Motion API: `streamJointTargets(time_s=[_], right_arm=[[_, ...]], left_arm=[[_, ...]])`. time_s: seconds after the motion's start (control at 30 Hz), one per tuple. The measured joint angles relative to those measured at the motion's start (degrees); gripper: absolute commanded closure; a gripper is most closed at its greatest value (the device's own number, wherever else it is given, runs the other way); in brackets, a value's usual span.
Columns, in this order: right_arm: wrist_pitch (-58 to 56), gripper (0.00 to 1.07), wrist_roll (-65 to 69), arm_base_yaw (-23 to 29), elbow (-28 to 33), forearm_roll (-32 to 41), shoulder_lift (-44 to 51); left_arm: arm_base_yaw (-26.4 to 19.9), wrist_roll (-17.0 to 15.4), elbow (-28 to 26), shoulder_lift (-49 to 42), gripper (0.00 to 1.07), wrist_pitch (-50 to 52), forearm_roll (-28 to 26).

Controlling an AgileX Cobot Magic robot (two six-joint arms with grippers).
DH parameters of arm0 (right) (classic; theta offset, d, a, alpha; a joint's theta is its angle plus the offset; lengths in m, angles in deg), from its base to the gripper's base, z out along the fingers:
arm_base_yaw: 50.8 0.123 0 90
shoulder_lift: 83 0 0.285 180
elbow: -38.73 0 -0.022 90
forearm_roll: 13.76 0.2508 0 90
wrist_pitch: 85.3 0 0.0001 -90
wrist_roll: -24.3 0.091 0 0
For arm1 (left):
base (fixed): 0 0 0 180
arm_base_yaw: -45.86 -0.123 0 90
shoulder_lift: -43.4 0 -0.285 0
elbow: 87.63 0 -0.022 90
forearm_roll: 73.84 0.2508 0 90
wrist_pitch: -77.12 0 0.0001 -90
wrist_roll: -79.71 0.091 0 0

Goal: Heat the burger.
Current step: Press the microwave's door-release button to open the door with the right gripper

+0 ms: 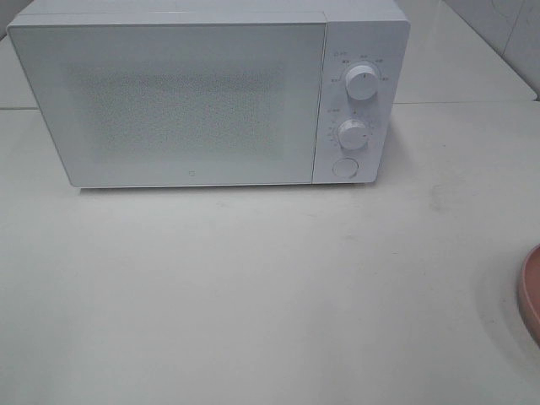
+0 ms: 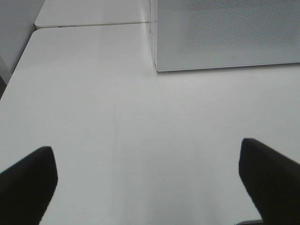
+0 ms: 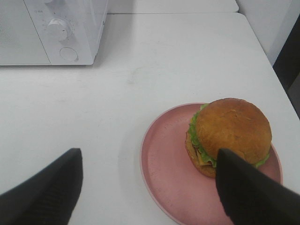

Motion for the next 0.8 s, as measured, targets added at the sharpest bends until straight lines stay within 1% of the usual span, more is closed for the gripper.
streamJointTargets(time_s=[0.6, 0.77, 0.8], right_arm=[[0.7, 0.31, 0.0, 0.0, -0.5, 0.0, -0.3], [1.8, 0.31, 0.0, 0.0, -1.6, 0.0, -3.4], [2.7, 0.31, 0.0, 0.0, -1.7, 0.0, -5.4]], left_arm=[[0.0, 0.0, 0.0, 0.0, 0.09, 0.0, 0.0], [0.0, 0.0, 0.0, 0.0, 0.09, 0.0, 0.0], [0.0, 0.0, 0.0, 0.0, 0.09, 0.0, 0.0]])
